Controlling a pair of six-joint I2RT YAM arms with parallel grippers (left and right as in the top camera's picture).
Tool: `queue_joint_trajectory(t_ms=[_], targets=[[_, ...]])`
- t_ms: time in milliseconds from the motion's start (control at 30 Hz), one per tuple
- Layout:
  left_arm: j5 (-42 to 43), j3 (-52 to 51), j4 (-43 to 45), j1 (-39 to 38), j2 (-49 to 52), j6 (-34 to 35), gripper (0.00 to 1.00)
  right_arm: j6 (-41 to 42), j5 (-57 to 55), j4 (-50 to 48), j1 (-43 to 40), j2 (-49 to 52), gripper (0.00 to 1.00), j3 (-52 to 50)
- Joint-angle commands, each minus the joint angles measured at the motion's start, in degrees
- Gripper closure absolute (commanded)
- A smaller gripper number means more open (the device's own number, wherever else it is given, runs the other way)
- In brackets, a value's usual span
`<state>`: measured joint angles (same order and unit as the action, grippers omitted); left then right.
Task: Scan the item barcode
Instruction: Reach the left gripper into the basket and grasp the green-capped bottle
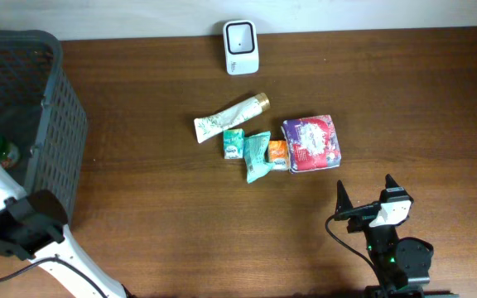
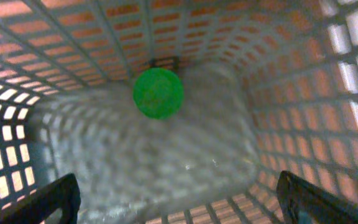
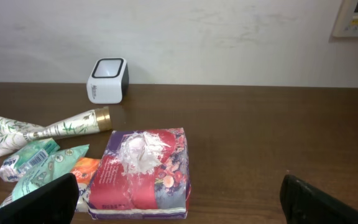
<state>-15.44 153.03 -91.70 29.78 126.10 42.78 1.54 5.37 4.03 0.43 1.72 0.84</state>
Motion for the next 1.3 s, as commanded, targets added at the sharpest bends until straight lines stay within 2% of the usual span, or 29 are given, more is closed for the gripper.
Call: queue_joint_trajectory(t_ms=[0,167,300,633,700,800,900,967,1033,1067,1133,1167,1200,1267], targets=[[-6.5,-10.9,7.7,0.1,-0.4,4.5,0.01,0.4,-0.5,0.0,0.4,-0.2,0.01,-0.5],[-8.3,-27.1,20.0,2.3,-0.4,4.0,0.01,0.4,-0.5,0.0,0.4,-0.2,0.01,-0.5],[-8.4,-34.4,27.8,2.4,-0.4,1.3,0.01,0.4,-0.5,0.0,0.4,-0.2,0.01,-0.5],[-8.6,-44.5,38.1,5.3,-0.4,1.3,0.01,0.4,-0.5,0.0,0.4,-0.2,0.01,-0.5],[-8.5,-45.1,39.7,5.6,-0.4,1.3,0.06,0.4,-0.5,0.0,0.4,-0.2,0.01,-0.5],[-8.4,-45.8,41.0,5.6,-0.4,1.3,0.08,0.4,-0.5,0.0,0.4,-0.2,0.01,-0.5],[-8.3,-48.0,43.9,5.8,-0.4,1.3,0.16,0.4,-0.5,0.0,0.4,-0.2,0.01,-0.5],[-8.3,-48.7,44.5,5.9,-0.4,1.3,0.39,0.4,-0.5,0.0,0.4,-0.2,0.01,-0.5],[-8.0,-48.7,44.7,5.9,-0.4,1.3,0.43,0.4,-0.5,0.0,0.4,-0.2,0.01,-0.5],[-7.9,-48.7,44.9,5.9,-0.4,1.3,0.50,0.4,-0.5,0.0,0.4,-0.2,0.01,-0.5],[-8.0,-48.7,44.9,6.0,-0.4,1.3,0.55,0.4,-0.5,0.0,0.4,-0.2,0.01,-0.5],[-8.0,-48.7,44.5,6.0,-0.4,1.3,0.63,0.4,-0.5,0.0,0.4,-0.2,0.01,-0.5],[-8.0,-48.7,43.7,6.0,-0.6,1.2,0.66,0.4,-0.5,0.0,0.4,-0.2,0.01,-0.5],[-7.9,-48.7,42.6,6.0,-1.8,1.2,0.66,0.4,-0.5,0.0,0.4,-0.2,0.01,-0.5]])
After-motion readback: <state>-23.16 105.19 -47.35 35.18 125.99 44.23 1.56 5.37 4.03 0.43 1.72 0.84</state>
